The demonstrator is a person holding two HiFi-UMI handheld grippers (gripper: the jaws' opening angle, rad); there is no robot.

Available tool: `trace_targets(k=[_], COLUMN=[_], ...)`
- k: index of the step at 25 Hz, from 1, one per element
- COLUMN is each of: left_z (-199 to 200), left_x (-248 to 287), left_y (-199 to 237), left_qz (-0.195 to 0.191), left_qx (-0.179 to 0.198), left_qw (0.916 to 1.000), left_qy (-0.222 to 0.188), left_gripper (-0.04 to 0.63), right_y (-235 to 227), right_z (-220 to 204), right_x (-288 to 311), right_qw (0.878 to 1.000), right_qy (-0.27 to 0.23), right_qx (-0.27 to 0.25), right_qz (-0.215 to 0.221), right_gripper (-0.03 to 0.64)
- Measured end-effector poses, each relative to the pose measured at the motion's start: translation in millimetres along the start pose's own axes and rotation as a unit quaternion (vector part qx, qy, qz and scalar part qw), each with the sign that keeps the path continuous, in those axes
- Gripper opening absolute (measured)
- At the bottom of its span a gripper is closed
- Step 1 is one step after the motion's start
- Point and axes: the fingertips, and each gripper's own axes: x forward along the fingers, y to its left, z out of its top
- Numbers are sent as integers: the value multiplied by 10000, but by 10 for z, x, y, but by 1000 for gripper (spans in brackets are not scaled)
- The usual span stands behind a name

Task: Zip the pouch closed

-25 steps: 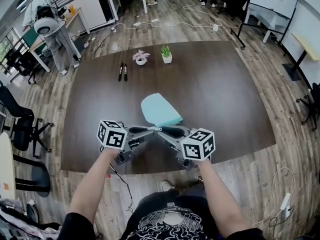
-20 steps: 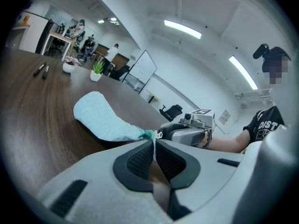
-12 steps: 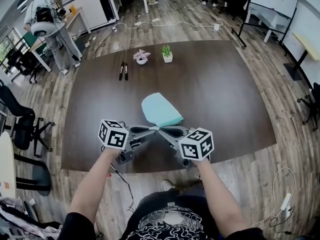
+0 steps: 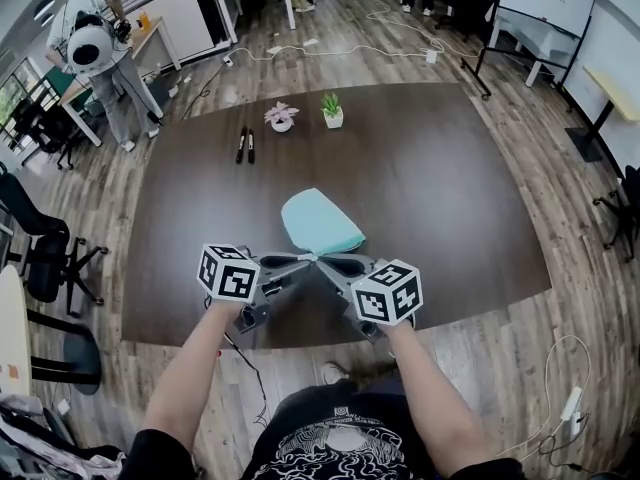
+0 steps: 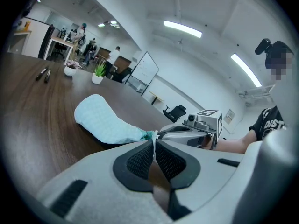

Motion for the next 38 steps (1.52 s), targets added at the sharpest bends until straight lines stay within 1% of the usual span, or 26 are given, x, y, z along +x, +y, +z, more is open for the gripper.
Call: trace_targets(k=[4,10,15,21,24,27,32,38], left_z=[-14,-22,-33,-5,26,63,133,151], left_x=[5,-47,-70,-64,10,71,147,146], left_y=[8,19,13,-11,-19,-45,-59,-78], left_qz=[299,507,710,749,945,1126,1288,1447], left_qx=[-235,-610,-680,-966,-917,-845,-979,-1095], left_qw=[9990,9950,9926,9882,9871,9862,9818,9764], left_qy=[-236,-603,-718,-924,-914,-877,-990,-1167], left_gripper=[21,21,21,21,21,21,21,21], right_y=[-17,3,19,17,-52,-105,-195,-255], right_z=[-13,-11,-18,22,32,52,107,117], right_x=[-1,29,37,12,-28,-77,-122,-143], right_qw=[9999,9996,9994,9991,9987,9986,9975,9960], right_qy=[11,180,295,402,448,435,478,581], right_qx=[18,-33,-37,-158,-164,-62,-28,-100], right_qz=[-113,-200,-169,54,157,284,511,665], right_gripper=[2,2,2,2,2,2,0,0])
